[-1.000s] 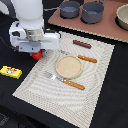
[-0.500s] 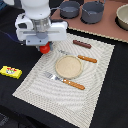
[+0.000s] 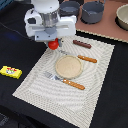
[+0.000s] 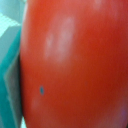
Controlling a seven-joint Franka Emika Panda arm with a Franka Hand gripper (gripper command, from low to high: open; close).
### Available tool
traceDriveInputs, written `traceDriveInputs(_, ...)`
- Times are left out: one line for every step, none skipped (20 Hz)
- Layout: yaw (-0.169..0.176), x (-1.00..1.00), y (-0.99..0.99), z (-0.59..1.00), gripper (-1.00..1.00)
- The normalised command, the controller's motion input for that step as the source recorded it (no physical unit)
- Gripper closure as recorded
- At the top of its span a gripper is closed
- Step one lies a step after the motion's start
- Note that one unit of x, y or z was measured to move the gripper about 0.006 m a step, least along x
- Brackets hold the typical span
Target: Interact with the objects in diverse but meaningful ways.
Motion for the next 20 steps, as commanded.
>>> traceDriveInputs(-0.023, 0.59, 0.48, 0.13, 1.00)
traceDriveInputs(-0.014, 0.51, 0.53, 0.16, 1.00)
traceDriveInputs(-0.005, 0.42, 0.57, 0.20, 1.00)
traceDriveInputs(0.000, 0.36, 0.57, 0.20, 1.00)
traceDriveInputs(0.000, 0.32, 0.54, 0.15, 1.00)
traceDriveInputs(0.000, 0.32, 0.57, 0.15, 1.00)
traceDriveInputs(0.000, 0.28, 0.57, 0.13, 1.00)
traceDriveInputs(0.000, 0.24, 0.57, 0.11, 1.00)
traceDriveInputs(0.000, 0.16, 0.58, 0.09, 1.00)
traceDriveInputs(0.011, 0.13, 0.59, 0.07, 1.00)
traceDriveInputs(0.025, 0.09, 0.55, 0.01, 1.00)
traceDriveInputs(0.034, 0.08, 0.49, 0.00, 1.00)
traceDriveInputs(0.036, 0.09, 0.42, 0.00, 1.00)
traceDriveInputs(0.042, 0.08, 0.35, 0.00, 1.00)
traceDriveInputs(0.052, 0.09, 0.30, -0.03, 1.00)
traceDriveInputs(0.055, 0.05, 0.26, -0.07, 1.00)
traceDriveInputs(0.055, 0.00, 0.22, -0.11, 1.00)
traceDriveInputs(0.059, 0.00, 0.24, -0.13, 1.00)
traceDriveInputs(0.061, 0.00, 0.27, -0.13, 1.00)
traceDriveInputs(0.064, 0.00, 0.32, -0.14, 1.00)
